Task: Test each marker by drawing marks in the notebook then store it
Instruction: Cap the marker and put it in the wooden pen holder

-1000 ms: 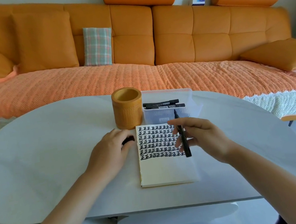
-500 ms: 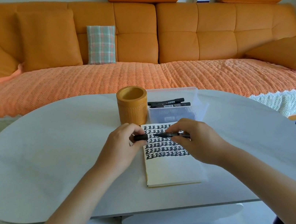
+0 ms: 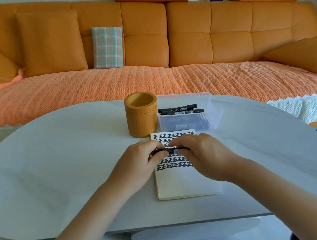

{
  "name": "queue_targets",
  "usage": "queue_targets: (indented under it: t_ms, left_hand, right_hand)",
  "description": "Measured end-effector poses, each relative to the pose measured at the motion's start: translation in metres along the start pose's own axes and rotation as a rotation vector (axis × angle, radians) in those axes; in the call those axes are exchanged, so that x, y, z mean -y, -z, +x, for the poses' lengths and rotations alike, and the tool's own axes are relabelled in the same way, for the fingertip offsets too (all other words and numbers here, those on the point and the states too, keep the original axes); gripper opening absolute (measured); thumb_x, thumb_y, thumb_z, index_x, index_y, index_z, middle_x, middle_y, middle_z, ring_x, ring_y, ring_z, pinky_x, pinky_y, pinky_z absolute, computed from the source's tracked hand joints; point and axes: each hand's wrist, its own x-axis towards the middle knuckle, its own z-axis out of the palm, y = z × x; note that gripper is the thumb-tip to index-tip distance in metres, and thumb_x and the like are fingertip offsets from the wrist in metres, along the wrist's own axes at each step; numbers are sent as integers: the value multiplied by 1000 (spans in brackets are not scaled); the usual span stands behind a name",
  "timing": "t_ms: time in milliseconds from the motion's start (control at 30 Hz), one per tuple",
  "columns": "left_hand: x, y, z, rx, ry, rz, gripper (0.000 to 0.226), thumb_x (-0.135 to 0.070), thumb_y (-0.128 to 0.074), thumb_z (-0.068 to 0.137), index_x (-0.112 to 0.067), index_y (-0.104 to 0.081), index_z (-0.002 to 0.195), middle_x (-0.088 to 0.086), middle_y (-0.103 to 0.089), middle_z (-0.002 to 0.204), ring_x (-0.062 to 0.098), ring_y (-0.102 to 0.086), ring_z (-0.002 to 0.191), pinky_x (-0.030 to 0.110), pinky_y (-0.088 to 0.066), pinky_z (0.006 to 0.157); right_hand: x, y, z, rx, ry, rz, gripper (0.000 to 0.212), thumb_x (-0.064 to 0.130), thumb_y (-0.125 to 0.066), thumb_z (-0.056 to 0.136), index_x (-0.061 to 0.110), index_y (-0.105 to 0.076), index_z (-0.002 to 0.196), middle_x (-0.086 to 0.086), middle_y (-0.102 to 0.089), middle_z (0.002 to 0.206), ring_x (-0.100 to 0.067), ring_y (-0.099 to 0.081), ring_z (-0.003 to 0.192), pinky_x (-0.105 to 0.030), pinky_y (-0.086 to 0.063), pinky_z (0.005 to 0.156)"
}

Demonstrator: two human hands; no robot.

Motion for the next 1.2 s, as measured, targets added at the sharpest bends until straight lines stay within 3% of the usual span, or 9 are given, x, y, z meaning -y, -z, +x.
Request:
queue_targets:
  t_ms: [133,300,400,567,700,833,1000,1067,1200]
  left_hand:
    - [-12,-1,-1,32,97,-106,15,-39,-61,92,-28,-70,89,-11,-69,81,5,-62,77,32,-51,67]
    - [-23,1,1,140,90,-174,35,-42,-47,98,-21,-66,76,-4,-64,73,7,-57,70,32,-43,65]
    - [-17,1,6,30,57,-131,23,-34,-51,97,-26,-69,84,-11,-63,84,4,-57,82,22,-43,70]
    - [16,11,27,-240,-22,64,15,-22,-59,92,-23,-65,106,-10,-58,101,6,-53,95,19,-45,80]
    - [29,19,52,-382,-5,178,35,-21,-66,87,-19,-57,121,1,-50,122,18,-44,117,29,-40,94]
    - [39,25,75,-521,18,163,59,-29,-74,79,-16,-46,129,7,-41,131,24,-40,122,33,-41,91]
    - [53,32,97,-344,239,-11,102,-60,-77,67,-25,-21,145,-3,-28,142,18,-32,131,33,-38,94]
    - [60,33,102,-295,253,-97,95,-59,-80,66,-30,-28,140,-9,-33,132,15,-40,124,30,-40,89]
    - [75,37,108,-241,230,-168,84,-53,-81,68,-34,-35,135,-12,-39,131,9,-42,114,29,-42,87]
  right_hand:
    - [6,-2,-1,16,54,-126,29,27,-38,91,19,-62,107,2,-61,91,-19,-51,80,-31,-37,70]
    - [8,-2,3,-37,-53,-284,62,81,-36,78,23,-53,65,6,-56,61,-17,-50,62,-33,-38,61]
    - [8,-3,7,-89,-115,-273,65,77,-39,75,17,-36,50,1,-42,45,-17,-40,48,-30,-26,49]
    - [4,0,15,-27,-281,-192,62,70,-26,68,11,-39,55,-4,-40,46,-18,-38,49,-31,-24,48]
    - [4,5,25,-18,-289,-31,60,77,-39,77,20,-52,67,6,-53,54,-10,-49,56,-31,-39,54]
    - [5,20,51,-31,-250,264,13,50,-54,95,38,-58,95,11,-57,67,-3,-51,59,-29,-44,62]
    - [3,41,105,-218,-239,582,20,15,-53,100,30,-60,112,7,-57,79,-6,-58,69,-41,-57,71]
    - [1,47,126,-313,-254,653,22,13,-59,97,31,-62,108,4,-63,82,-12,-63,77,-40,-57,83]
    - [0,50,163,-442,-231,679,22,15,-64,94,33,-64,107,5,-73,88,-3,-68,82,-20,-54,76]
